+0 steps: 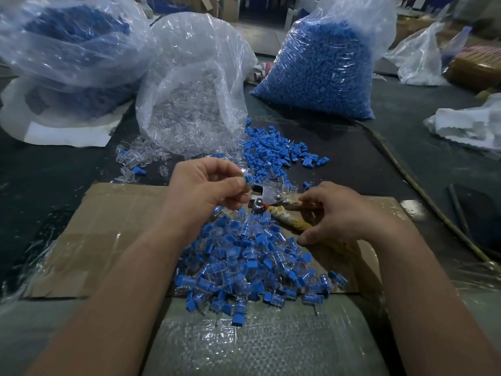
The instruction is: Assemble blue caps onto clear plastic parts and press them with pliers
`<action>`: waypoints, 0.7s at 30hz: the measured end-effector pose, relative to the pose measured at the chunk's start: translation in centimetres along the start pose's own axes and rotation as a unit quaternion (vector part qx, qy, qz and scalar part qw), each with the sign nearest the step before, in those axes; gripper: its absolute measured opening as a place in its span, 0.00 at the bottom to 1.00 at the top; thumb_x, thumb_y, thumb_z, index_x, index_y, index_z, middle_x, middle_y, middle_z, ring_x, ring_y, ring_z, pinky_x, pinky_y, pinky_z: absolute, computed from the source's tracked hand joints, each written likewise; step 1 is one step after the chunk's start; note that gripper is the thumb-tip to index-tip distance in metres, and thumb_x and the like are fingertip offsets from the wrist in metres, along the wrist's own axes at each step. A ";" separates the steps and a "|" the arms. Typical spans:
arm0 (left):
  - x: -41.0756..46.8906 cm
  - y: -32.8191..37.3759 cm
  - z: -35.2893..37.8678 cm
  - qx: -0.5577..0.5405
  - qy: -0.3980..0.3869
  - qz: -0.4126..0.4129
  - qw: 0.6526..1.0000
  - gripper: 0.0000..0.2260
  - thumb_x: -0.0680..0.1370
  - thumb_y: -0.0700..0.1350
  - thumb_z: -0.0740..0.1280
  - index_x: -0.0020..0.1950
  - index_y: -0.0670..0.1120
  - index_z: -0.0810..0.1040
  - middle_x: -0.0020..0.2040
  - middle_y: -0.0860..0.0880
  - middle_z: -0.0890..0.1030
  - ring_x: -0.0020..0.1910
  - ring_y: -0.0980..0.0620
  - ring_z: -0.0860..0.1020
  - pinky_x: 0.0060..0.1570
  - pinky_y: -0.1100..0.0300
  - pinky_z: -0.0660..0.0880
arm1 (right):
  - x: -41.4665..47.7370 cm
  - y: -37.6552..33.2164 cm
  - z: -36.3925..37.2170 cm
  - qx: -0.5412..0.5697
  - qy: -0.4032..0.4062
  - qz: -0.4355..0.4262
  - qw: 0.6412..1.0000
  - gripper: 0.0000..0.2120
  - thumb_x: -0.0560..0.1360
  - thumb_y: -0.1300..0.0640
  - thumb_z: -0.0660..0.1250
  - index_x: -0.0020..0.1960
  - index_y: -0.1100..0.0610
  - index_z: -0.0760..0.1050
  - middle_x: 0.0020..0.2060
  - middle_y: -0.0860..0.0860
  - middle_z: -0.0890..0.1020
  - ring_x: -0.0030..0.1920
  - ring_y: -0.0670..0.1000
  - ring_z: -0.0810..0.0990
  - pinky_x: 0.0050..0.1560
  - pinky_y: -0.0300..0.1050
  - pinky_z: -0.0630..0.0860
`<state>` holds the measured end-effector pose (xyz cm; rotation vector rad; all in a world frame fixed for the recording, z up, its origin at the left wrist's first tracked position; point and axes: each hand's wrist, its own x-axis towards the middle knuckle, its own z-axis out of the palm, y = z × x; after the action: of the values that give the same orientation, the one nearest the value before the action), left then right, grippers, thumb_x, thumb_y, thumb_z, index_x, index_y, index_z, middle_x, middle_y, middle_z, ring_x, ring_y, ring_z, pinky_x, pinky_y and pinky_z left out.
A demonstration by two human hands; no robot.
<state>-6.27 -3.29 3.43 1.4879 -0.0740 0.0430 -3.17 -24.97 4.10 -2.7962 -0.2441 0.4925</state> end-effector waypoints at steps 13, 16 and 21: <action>0.0 0.1 0.1 -0.008 0.031 0.004 0.999 0.05 0.71 0.31 0.66 0.39 0.40 0.76 0.29 0.47 0.82 0.29 0.52 0.81 0.30 0.64 0.78 | 0.2 -0.2 1.3 -0.031 0.202 -0.074 0.976 0.11 0.70 0.59 0.67 0.48 0.49 0.67 0.42 0.45 0.69 0.41 0.44 0.66 0.36 0.36 0.62; 0.0 0.2 0.1 -0.001 0.037 0.009 0.999 0.06 0.72 0.31 0.65 0.39 0.41 0.76 0.30 0.47 0.82 0.30 0.52 0.81 0.31 0.64 0.79 | -0.3 -0.8 1.2 0.035 0.223 -0.100 0.969 0.14 0.67 0.60 0.67 0.48 0.48 0.67 0.38 0.41 0.70 0.37 0.43 0.67 0.35 0.40 0.63; -0.1 0.5 0.2 0.001 0.048 0.017 0.999 0.07 0.72 0.30 0.65 0.38 0.41 0.76 0.29 0.49 0.82 0.28 0.54 0.80 0.30 0.65 0.78 | -0.5 -1.7 1.8 0.056 0.207 -0.130 0.968 0.14 0.67 0.58 0.67 0.48 0.47 0.66 0.38 0.39 0.69 0.38 0.40 0.68 0.34 0.39 0.62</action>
<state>-6.37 -3.49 3.90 1.4848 -0.0206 0.1424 -4.47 -23.03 3.14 -2.6231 -0.4634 -0.1370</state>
